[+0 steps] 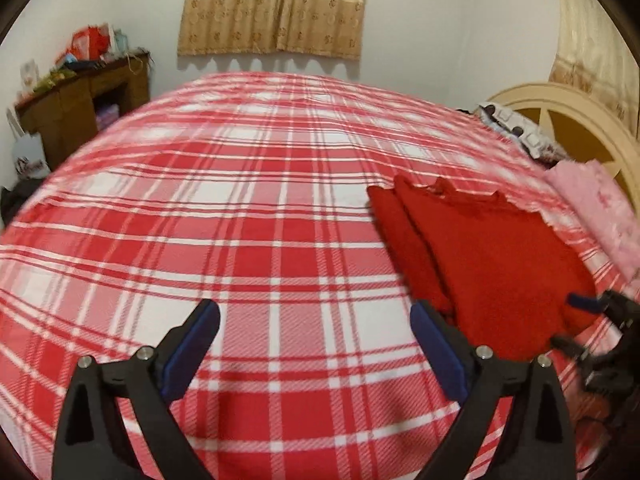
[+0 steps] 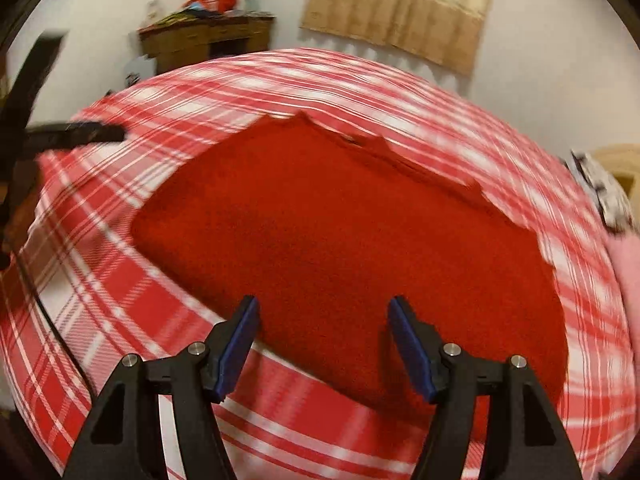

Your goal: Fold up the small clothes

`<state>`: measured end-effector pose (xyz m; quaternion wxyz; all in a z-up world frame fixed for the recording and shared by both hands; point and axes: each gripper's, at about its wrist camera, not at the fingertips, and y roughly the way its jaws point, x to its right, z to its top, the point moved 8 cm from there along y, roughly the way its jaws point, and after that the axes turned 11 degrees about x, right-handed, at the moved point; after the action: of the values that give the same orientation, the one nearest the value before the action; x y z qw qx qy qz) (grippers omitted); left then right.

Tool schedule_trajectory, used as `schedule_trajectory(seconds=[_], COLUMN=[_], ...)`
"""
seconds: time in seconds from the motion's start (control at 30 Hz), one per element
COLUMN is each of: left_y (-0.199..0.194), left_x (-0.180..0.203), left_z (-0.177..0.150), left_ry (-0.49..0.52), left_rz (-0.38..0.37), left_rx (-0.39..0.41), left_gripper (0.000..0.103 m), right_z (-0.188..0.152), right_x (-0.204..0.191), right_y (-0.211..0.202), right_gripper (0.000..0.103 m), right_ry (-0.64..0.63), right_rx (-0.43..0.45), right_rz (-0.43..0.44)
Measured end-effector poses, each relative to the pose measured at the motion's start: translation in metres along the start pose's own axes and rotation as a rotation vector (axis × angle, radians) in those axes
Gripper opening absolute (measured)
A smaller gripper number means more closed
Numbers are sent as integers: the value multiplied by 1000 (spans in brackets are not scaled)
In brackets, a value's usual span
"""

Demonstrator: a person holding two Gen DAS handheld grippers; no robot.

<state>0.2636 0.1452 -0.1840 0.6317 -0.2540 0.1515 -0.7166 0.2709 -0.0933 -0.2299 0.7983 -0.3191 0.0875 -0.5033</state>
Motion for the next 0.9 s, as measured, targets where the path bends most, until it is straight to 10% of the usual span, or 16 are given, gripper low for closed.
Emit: schedule_trajectory(seconds=[0.3, 0.9], left_y=[27, 73], left_x=[30, 60], left_z=[8, 10], left_ry=[17, -112], left_rz=[-108, -291], left_rx=[-27, -98], left_gripper=[98, 98], right_z=[14, 23], right_x=[-67, -88], right_y=[10, 35], right_gripper=[67, 67], right_ry=[-204, -184], right_rx=[45, 56], right_rz=[36, 16])
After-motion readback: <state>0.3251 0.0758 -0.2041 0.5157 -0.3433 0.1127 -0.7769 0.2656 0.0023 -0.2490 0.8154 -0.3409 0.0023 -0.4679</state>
